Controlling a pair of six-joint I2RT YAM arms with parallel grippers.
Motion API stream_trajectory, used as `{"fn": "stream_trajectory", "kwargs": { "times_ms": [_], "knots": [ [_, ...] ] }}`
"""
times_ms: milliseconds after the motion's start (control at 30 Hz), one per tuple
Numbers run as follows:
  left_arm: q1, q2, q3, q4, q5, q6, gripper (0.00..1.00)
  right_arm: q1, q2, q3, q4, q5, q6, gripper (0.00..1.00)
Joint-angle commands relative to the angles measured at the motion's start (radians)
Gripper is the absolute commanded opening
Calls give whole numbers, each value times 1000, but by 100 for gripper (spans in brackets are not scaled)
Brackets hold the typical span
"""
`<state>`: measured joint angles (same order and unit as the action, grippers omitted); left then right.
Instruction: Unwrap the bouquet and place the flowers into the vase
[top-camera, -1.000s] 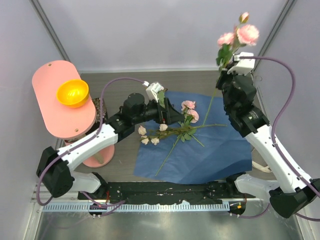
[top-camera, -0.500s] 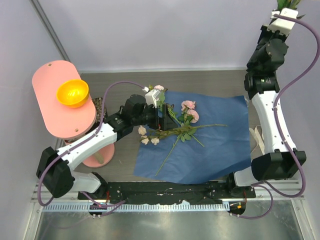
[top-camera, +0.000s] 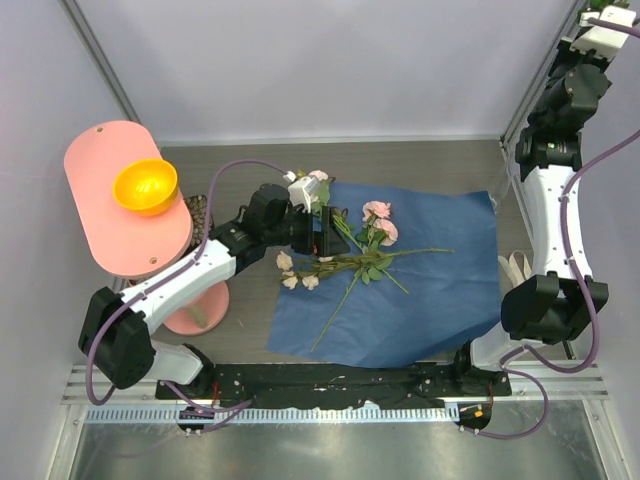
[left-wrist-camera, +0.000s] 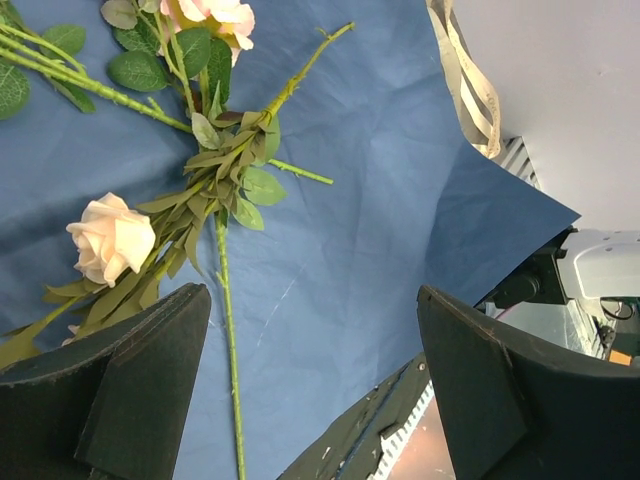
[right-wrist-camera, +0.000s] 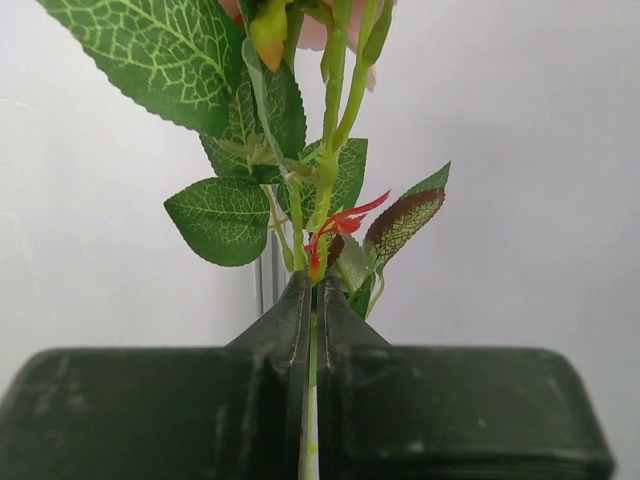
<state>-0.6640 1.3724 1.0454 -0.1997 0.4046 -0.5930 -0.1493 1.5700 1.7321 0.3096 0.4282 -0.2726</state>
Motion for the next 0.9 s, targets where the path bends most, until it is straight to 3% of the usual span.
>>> {"fn": "stream_trajectory", "kwargs": {
  "times_ms": [0, 867],
  "knots": [
    [14, 11, 53, 29, 34, 13, 89, -50, 12, 60, 23, -94, 108, 1],
    [37, 47, 48, 69, 91, -18, 89, -68, -41, -55, 16, -151, 135, 1]
  ]
}}
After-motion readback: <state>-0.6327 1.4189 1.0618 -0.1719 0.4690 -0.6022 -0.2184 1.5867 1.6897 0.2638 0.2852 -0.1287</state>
